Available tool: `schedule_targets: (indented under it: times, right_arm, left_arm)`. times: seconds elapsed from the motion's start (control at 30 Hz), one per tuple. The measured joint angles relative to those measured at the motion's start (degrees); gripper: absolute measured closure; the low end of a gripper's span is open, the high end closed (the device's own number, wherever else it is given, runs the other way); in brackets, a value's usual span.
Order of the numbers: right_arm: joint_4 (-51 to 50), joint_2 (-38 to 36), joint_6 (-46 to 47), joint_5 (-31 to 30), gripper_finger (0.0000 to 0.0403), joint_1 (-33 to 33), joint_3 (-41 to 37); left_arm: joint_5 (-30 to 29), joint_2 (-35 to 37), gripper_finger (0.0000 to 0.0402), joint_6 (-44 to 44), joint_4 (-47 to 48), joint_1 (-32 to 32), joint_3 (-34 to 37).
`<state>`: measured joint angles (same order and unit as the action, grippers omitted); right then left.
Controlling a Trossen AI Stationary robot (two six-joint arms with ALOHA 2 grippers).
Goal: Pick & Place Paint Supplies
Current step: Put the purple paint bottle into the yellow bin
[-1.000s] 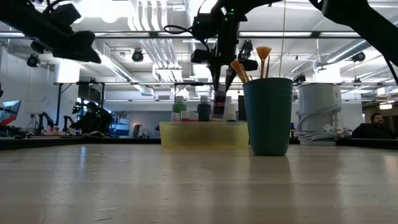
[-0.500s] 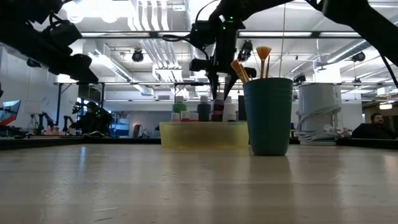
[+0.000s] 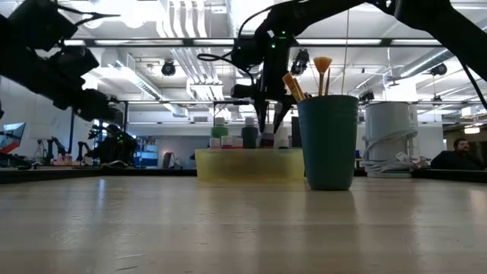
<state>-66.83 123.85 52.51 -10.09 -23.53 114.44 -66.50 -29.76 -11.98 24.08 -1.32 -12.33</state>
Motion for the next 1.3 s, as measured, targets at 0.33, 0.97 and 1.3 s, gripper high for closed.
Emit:
schedule_targets:
  times: [0.33, 0.97, 1.3]
  right_arm:
    - [1.34, 0.00, -0.58, -0.19, 0.0290, -0.39, -1.36]
    - [-2.30, 0.00, -2.81, 5.88, 0.0290, -0.81, 1.32]
    - [-1.90, 0.00, -4.61, 8.44, 0.0290, -2.48, 0.14]
  left_arm:
    - [-0.29, 0.02, 0.0145, 0.74, -1.12, 0.00, 2.94]
    - [-0.44, 0.00, 0.0145, 0.88, -1.14, 0.00, 2.94]
    - [-0.44, 0.00, 0.0145, 0.90, -1.14, 0.00, 2.94]
